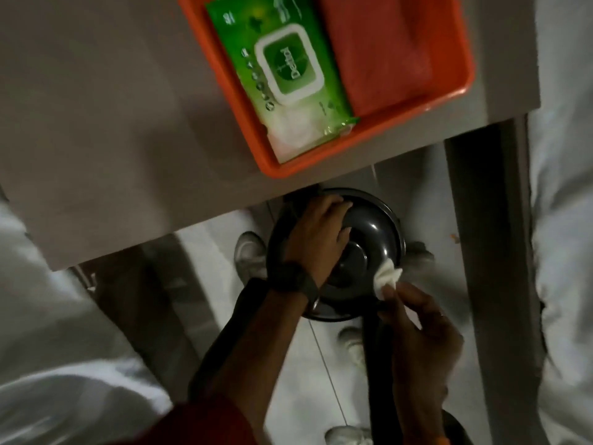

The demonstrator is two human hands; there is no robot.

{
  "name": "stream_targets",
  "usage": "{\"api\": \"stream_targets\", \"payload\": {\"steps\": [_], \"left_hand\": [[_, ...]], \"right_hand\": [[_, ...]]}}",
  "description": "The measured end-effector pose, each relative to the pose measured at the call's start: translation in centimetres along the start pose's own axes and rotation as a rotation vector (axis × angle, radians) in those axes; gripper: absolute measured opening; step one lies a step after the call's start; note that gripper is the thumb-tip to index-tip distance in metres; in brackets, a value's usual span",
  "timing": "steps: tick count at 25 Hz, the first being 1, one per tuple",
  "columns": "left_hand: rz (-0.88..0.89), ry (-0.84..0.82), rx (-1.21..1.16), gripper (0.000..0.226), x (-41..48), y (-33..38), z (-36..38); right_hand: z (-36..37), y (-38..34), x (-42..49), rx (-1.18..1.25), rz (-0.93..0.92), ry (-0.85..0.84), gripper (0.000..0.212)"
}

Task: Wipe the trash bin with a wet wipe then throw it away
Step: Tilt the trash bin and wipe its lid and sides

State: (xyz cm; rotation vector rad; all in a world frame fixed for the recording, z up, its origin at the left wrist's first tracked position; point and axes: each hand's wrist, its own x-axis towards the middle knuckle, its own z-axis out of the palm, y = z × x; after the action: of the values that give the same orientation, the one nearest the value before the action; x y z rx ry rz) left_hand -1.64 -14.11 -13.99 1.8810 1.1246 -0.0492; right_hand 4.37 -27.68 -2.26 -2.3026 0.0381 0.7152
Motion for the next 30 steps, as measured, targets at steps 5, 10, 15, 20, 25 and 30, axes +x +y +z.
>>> {"api": "stream_targets", "payload": {"steps": [5, 10, 15, 20, 25, 30], "left_hand": [[0.069, -0.438, 0.489, 0.111, 7.5, 1.7, 4.3], [0.106, -0.508, 0.5, 0.107, 7.6, 3.1, 4.8], [0.258, -0.391, 0.51, 0.107, -2.8, 0.8, 4.4], [0.4, -0.39, 0.59, 0.095, -11.9, -3.1, 3.5], [0.417, -0.377, 0.553, 0.092, -13.4, -4.9, 3.5], [0.439, -0.344, 0.536, 0.094, -13.4, -6.2, 3.0]], "right_hand": [[-3.0, 4.4, -1.7, 0.015, 0.193, 0.18, 0.012], [-1.9, 5.7, -3.0, 0.254, 0.333, 0.229, 0.008], [-1.3, 4.0, 1.9, 0.242, 0.145, 0.332, 0.007], [3.3, 7.2, 8.4, -0.293, -0.271, -0.265, 0.024], [5.9, 12.6, 10.3, -0.533, -0.483, -0.562, 0.024], [4.2, 15.6, 6.9, -0.326, -0.805, -0.687, 0.029]]}}
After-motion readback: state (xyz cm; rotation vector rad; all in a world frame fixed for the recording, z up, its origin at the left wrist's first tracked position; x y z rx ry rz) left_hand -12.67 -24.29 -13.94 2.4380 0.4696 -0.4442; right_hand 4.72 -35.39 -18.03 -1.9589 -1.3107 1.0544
